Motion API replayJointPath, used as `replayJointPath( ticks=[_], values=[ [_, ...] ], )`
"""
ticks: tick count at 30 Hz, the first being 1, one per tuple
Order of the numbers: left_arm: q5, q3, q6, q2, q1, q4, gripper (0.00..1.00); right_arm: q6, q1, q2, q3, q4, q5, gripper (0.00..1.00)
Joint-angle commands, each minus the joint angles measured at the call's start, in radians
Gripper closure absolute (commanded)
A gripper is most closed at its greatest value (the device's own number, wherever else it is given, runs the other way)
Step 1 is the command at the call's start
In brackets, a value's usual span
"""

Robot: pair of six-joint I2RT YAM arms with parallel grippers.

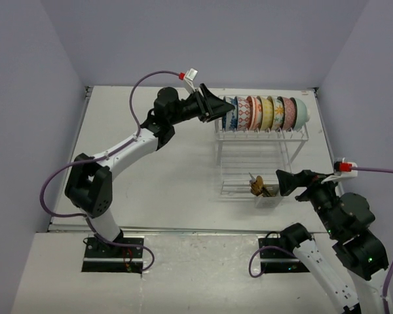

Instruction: Unload the bowls from the dish rack

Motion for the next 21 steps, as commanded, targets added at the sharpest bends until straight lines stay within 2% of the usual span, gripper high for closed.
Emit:
replayJointPath(
  ticks=[1,3,7,8,10,11,17,19,21],
  values=[
    [0.021,0.066,-0.009,0.020,-0.004,0.063,0.46,-0.017,0.006,-0.010,0.022,-0.010,-0.031,0.01],
    [0.025,0.077,-0.015,0.038,-0.004,0.060,0.54,-0.021,0.006,-0.015,0.020,-0.012,-0.036,0.01],
    [0.019,0.082,-0.018,0.044,-0.008,0.064,0.61,-0.025,0.006,-0.019,0.020,-0.018,-0.031,0.01],
    [0.019,0.083,-0.018,0.046,-0.010,0.066,0.67,-0.028,0.006,-0.019,0.022,-0.020,-0.031,0.01],
    [0.018,0.086,-0.019,0.047,-0.011,0.066,0.72,-0.030,0.006,-0.019,0.023,-0.021,-0.029,0.01],
    [0.019,0.085,-0.021,0.046,-0.011,0.067,0.79,-0.030,0.006,-0.021,0.024,-0.021,-0.029,0.01],
    [0.010,0.086,-0.020,0.033,-0.016,0.069,0.90,-0.033,0.006,-0.022,0.024,-0.018,-0.034,0.01],
    [0.006,0.089,-0.018,0.027,-0.017,0.066,1.00,-0.033,0.006,-0.022,0.024,-0.018,-0.037,0.01],
    [0.003,0.089,-0.013,0.021,-0.017,0.066,1.00,-0.034,0.006,-0.018,0.025,-0.020,-0.037,0.01]
  ],
)
